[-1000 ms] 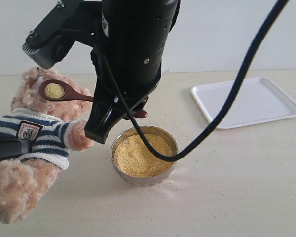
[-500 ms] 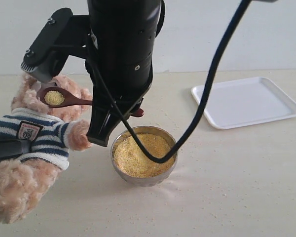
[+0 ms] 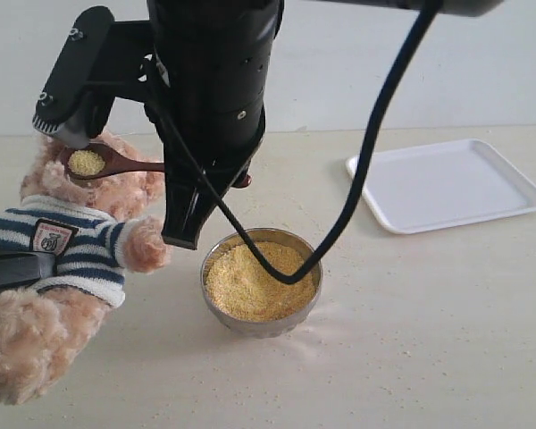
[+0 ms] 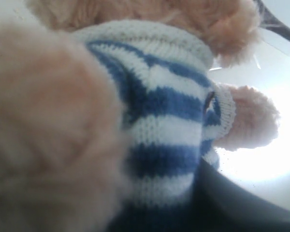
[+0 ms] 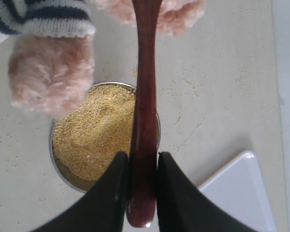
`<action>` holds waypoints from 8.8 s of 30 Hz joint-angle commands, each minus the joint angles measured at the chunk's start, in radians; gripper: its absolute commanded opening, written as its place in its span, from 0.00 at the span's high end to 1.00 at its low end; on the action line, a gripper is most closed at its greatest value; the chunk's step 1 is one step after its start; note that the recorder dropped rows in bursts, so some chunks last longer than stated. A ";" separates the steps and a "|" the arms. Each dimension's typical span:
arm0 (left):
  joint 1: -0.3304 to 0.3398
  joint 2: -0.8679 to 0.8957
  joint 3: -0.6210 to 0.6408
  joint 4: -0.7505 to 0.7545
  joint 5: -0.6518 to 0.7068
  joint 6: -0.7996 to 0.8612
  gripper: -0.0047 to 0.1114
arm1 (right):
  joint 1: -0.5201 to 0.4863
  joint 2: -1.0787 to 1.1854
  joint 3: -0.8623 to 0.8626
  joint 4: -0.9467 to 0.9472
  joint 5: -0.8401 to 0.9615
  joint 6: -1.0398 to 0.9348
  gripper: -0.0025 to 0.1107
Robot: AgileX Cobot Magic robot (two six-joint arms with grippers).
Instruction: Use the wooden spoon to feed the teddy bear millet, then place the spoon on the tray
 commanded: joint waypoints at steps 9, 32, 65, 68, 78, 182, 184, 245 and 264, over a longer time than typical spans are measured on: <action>0.001 -0.007 0.000 -0.019 0.016 0.004 0.92 | 0.014 0.044 -0.008 -0.103 -0.035 -0.050 0.98; 0.001 -0.007 0.000 -0.019 0.016 0.004 0.92 | 0.176 0.092 -0.006 -0.593 0.077 0.017 0.98; 0.001 -0.007 0.000 -0.019 0.016 0.004 0.92 | 0.252 0.092 0.125 -0.809 0.077 0.300 0.98; 0.001 -0.007 0.000 -0.019 0.016 0.004 0.92 | 0.252 0.092 0.125 -0.792 0.077 0.300 0.98; 0.001 -0.007 0.000 -0.019 0.016 0.004 0.92 | 0.224 0.070 0.137 -0.707 0.077 0.403 0.98; 0.001 -0.007 0.000 -0.019 0.016 0.004 0.92 | -0.026 0.015 0.438 -0.283 0.077 0.333 0.98; 0.001 -0.007 0.000 -0.019 0.016 0.004 0.92 | -0.019 0.015 0.438 -0.284 0.077 0.328 0.98; 0.001 -0.007 0.000 -0.019 0.016 0.004 0.92 | -0.190 -0.210 0.495 0.372 -0.057 0.223 0.98; 0.001 -0.007 0.000 -0.019 0.016 0.004 0.92 | -0.168 -0.312 0.317 0.271 0.077 0.126 0.98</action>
